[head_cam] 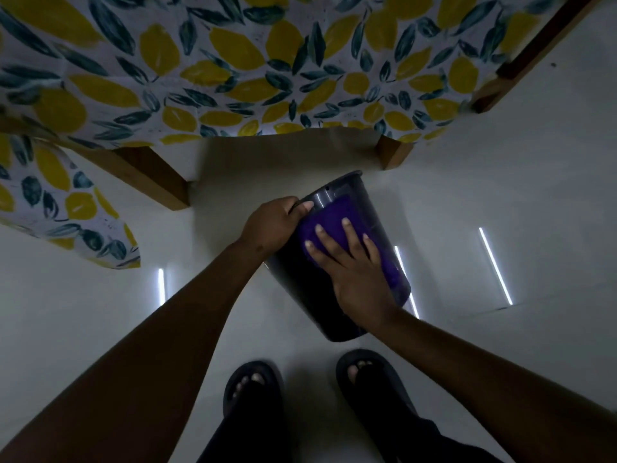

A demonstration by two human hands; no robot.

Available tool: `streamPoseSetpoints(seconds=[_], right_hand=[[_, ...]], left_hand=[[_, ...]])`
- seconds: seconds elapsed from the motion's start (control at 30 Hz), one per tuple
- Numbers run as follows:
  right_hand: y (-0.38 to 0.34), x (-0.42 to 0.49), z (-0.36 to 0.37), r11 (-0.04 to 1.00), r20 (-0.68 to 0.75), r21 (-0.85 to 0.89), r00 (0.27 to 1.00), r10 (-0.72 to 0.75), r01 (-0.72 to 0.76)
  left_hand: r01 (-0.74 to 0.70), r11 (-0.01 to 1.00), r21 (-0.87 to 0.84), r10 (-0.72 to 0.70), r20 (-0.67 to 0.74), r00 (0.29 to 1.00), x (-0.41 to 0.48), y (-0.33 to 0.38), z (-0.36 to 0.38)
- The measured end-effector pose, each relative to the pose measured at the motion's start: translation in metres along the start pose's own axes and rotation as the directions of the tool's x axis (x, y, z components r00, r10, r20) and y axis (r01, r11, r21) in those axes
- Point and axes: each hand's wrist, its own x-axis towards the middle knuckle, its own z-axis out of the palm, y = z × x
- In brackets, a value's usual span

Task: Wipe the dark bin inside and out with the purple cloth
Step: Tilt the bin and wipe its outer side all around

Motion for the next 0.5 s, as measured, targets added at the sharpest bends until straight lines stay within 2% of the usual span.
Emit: streamPoseSetpoints(seconds=[0.1, 0.17, 0.27, 0.37, 0.5], right_hand=[[0.011, 0.010, -0.005, 0.987, 0.001, 0.109, 0.993, 0.117, -0.116], [0.017, -0.006, 0.001, 0.986, 0.000, 0.087, 0.990, 0.142, -0.142], [0.009, -0.045, 0.018, 0.994, 0.063, -0.079, 0.996, -0.068, 0.073], [0.003, -0.038, 0.015, 0.964, 0.116, -0.119, 0.968, -0.224, 0.238], [0.000, -0.002, -0.001, 0.990, 0.083, -0.065, 0.989, -0.123, 0.129]], left_hand=[[0.002, 1.000, 0.025, -0.002, -0.033, 0.999, 0.009, 0.005, -0.001], [0.024, 0.999, 0.038, -0.023, -0.028, 0.999, 0.013, 0.004, -0.003], [0.036, 0.995, 0.092, -0.036, 0.006, 0.999, 0.014, 0.006, -0.005], [0.008, 0.991, 0.130, -0.014, 0.050, 0.999, 0.016, 0.012, -0.005], [-0.021, 0.994, 0.107, 0.012, 0.088, 0.996, 0.017, 0.015, -0.005]])
